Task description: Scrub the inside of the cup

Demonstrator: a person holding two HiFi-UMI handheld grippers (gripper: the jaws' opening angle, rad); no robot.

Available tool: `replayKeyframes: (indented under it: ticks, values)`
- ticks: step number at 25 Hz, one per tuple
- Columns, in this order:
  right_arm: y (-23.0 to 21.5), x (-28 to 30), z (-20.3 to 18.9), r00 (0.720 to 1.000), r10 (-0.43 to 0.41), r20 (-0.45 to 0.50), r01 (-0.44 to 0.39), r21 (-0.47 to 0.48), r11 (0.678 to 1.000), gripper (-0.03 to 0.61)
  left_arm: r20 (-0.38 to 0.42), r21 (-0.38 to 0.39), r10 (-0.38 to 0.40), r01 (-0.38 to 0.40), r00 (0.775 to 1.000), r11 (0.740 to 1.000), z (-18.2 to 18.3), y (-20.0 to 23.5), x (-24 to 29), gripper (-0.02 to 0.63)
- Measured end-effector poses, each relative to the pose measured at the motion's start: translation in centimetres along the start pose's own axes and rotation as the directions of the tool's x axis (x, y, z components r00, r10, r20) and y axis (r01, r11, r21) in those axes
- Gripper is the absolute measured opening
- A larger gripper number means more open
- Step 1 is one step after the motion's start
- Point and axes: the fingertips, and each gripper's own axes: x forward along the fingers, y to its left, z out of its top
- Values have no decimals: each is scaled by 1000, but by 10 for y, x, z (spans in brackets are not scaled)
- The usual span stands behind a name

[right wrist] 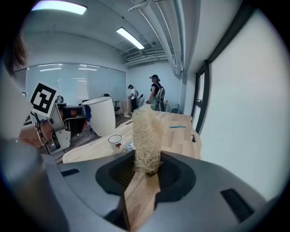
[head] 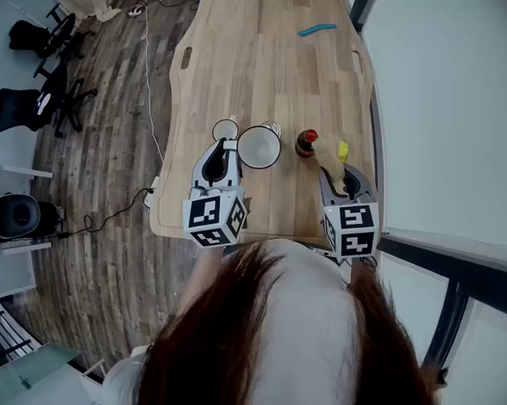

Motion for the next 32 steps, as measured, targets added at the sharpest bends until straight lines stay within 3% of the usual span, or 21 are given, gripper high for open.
replayKeyframes:
  ticks: [12, 32]
  values:
    - [8, 0, 18, 998, 34, 47, -36, 39, 999, 138, 2, 53, -6, 6, 1000, 999, 4, 0, 9, 48]
    - [31, 2, 41, 983, 168, 67, -169, 2, 986, 138, 16, 247, 66, -68, 998, 967, 14, 12, 14, 47]
